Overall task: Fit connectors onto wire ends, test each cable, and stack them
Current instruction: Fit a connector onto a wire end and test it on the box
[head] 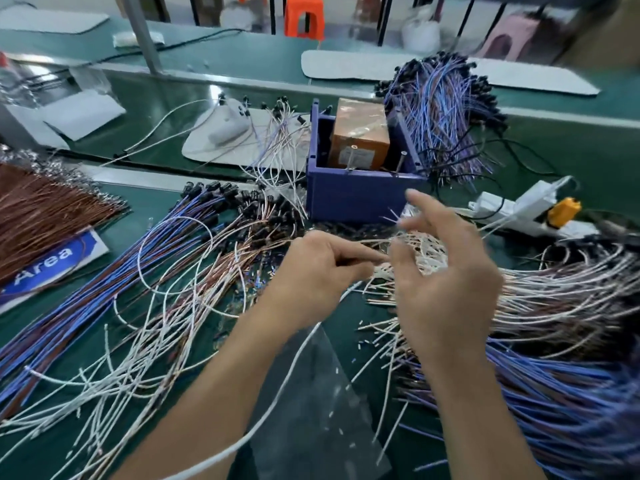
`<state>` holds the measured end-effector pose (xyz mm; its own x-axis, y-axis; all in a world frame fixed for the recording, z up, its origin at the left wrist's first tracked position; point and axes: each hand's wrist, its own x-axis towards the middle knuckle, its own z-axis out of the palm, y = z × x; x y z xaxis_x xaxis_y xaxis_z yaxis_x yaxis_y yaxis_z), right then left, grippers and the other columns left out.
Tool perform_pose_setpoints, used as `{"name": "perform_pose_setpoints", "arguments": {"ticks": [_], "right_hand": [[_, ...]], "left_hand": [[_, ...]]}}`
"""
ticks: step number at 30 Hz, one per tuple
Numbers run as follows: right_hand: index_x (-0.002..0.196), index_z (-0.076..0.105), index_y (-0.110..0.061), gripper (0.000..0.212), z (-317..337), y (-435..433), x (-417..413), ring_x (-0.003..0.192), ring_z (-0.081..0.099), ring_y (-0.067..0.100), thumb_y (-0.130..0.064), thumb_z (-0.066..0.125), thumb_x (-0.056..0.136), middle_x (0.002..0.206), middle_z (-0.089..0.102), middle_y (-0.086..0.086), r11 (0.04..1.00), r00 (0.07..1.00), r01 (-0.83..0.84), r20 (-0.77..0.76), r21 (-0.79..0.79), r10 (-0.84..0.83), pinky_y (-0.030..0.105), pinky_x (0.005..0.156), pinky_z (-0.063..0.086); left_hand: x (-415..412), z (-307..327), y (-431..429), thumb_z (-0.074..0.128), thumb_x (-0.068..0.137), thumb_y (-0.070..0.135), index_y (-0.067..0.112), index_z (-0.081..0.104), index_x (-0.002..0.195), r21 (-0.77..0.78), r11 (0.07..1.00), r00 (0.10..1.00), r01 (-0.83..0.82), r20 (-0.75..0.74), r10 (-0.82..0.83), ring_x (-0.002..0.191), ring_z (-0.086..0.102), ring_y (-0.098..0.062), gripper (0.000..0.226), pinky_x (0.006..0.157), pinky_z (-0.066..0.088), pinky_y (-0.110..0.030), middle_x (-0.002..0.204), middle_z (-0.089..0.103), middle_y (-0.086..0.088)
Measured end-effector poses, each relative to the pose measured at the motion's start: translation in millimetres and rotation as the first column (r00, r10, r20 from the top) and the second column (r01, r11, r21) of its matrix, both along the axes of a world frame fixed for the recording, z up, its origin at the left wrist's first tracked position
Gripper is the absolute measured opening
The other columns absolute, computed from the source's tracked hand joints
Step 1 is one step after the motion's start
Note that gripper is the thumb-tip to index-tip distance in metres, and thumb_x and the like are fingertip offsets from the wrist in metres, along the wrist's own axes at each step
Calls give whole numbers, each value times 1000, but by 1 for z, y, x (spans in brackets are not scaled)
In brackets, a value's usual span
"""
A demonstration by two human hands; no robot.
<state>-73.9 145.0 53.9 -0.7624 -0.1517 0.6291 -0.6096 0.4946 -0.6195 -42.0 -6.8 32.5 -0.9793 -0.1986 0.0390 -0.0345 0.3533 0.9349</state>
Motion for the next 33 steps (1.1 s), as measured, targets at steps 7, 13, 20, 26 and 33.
{"name": "perform_pose_setpoints", "arguments": {"ticks": [7,13,20,26,33], "right_hand": [[107,76,-38,25,5,17,-9,65,62,5,-22,63,94,73,70,-22,978,893,-201,421,60,157,15,55,43],[79,72,-49,19,8,36,-20,64,63,4,-32,77,85,66,70,-19,994,875,-99,479,52,62,14,56,45],[61,67,-40,28,6,45,-33,68,63,-4,-34,78,86,71,67,-30,992,891,55,443,111,-99,20,60,44],[61,67,-38,28,1,51,-42,67,63,-2,-31,77,87,69,67,-28,987,887,93,439,131,-142,26,62,48],[70,77,-33,15,0,62,-53,55,59,3,-33,79,85,63,71,-9,993,839,117,536,-10,-93,34,63,51]], "left_hand": [[2,17,-3,77,89,8,16,84,88,218,971,995,101,-50,-92,52,60,-1,11,51,47,-12,67,76,3],[15,29,-46,88,72,1,23,85,82,123,985,988,121,85,-132,54,56,-5,25,51,42,-16,66,75,-4],[37,25,-102,86,71,1,20,84,79,55,990,982,-129,144,120,56,64,-11,20,58,53,-15,70,75,-18],[51,15,-130,83,69,4,13,83,83,72,952,940,-299,191,281,62,68,-19,16,64,57,-17,78,75,-24],[42,6,-122,78,83,-1,14,80,91,173,881,897,-441,119,426,67,74,-18,18,82,61,-24,83,76,-22]]}}
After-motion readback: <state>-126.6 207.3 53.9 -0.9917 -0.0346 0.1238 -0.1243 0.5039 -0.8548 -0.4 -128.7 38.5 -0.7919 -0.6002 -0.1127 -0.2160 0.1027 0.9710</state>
